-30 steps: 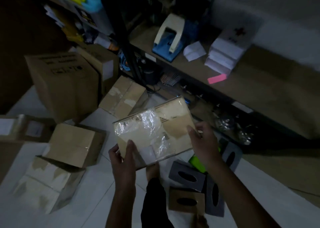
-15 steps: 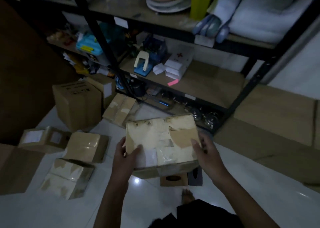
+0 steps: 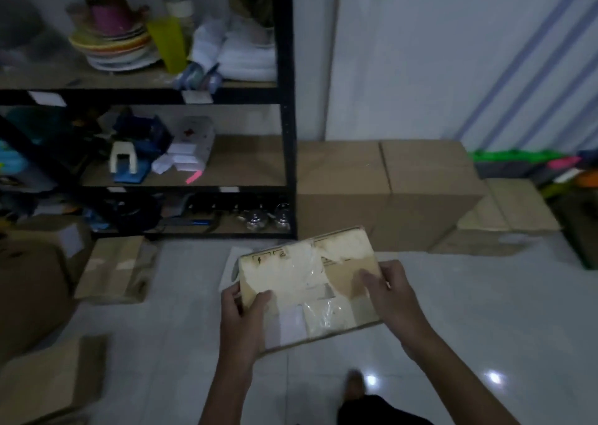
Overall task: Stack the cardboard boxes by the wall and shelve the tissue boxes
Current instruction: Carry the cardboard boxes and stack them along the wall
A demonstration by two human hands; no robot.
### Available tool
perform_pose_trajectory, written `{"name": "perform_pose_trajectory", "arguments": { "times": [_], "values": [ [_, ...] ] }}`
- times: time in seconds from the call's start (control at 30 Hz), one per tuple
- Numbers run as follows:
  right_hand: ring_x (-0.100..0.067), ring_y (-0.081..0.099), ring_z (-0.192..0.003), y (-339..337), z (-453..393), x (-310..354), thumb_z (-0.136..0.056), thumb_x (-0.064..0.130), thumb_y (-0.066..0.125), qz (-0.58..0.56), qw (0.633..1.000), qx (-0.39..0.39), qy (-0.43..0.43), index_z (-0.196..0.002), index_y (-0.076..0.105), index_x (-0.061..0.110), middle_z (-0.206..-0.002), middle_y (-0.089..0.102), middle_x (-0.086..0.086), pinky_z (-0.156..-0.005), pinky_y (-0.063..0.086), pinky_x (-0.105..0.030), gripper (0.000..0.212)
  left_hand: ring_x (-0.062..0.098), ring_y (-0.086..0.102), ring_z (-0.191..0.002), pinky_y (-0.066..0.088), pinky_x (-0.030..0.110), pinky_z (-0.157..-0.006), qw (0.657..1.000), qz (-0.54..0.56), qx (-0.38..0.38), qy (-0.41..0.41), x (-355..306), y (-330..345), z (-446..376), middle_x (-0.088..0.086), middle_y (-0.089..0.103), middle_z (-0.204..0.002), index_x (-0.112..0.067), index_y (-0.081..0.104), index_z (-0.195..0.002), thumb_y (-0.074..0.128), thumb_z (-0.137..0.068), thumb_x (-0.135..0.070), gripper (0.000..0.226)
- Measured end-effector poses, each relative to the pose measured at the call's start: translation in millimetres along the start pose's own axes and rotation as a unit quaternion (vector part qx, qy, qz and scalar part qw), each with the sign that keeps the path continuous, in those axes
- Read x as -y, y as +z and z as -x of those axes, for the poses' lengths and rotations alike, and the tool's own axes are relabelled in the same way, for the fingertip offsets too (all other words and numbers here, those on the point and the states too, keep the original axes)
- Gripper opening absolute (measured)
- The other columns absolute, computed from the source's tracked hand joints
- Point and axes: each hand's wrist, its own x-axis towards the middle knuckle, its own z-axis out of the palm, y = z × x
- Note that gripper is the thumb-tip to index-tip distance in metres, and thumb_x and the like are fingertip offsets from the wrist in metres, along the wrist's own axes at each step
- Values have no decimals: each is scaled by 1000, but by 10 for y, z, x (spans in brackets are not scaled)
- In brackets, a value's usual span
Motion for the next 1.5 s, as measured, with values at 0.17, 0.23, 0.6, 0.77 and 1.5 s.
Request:
{"name": "perform_pose_trajectory", "arguments": {
  "times": [0.17, 0.23, 0.6, 0.77, 1.5],
  "values": [
    [-14, 60, -85, -899, 88, -432, -95, 43, 61, 36, 995, -94, 14, -111, 51, 20, -93, 61, 10, -66, 44, -32, 30, 23, 56, -105, 47, 33, -85, 996, -65, 60, 8, 18, 880, 536, 6, 57, -130, -24, 42, -131, 70, -94, -26, 47],
    [-19, 60, -89, -1286, 43, -650, -93, 42, 63, 34, 992, -114, 34, -113, 51, 21, -96, 61, 9, -73, 47, -35, 31, 15, 50, -92, 42, 21, -72, 992, -103, 71, 20, 20, 1293, 777, 3, 54, -123, -23, 39, -128, 69, -95, -23, 44],
    [-23, 61, -90, -3963, -245, -1813, -94, 37, 64, 7, 980, -187, 73, -117, 48, 17, -103, 62, 2, -66, 42, -30, 34, 17, 56, -94, 43, 33, -84, 976, -168, 133, 34, 553, 4032, 1938, 5, 57, -121, -18, 43, -133, 70, -93, -17, 48],
    [-20, 56, -86, -4853, -475, -2082, -95, 36, 63, 23, 973, -205, 102, -117, 44, 18, -101, 59, 2, -73, 42, -31, 35, 18, 56, -94, 45, 34, -88, 954, -245, 170, 22, 745, 5022, 2238, 1, 56, -119, -17, 37, -141, 73, -91, -25, 62],
    [-27, 58, -105, -6914, -3861, -1568, -91, 66, 52, -59, 949, -208, 227, -128, 55, 18, -120, 60, -7, -95, 52, -48, 60, 23, 59, -99, 51, 44, -97, 940, -298, 168, 8, -230, 8697, 714, -2, 62, -112, -23, 63, -123, 54, -89, -70, 59]
  ]
}}
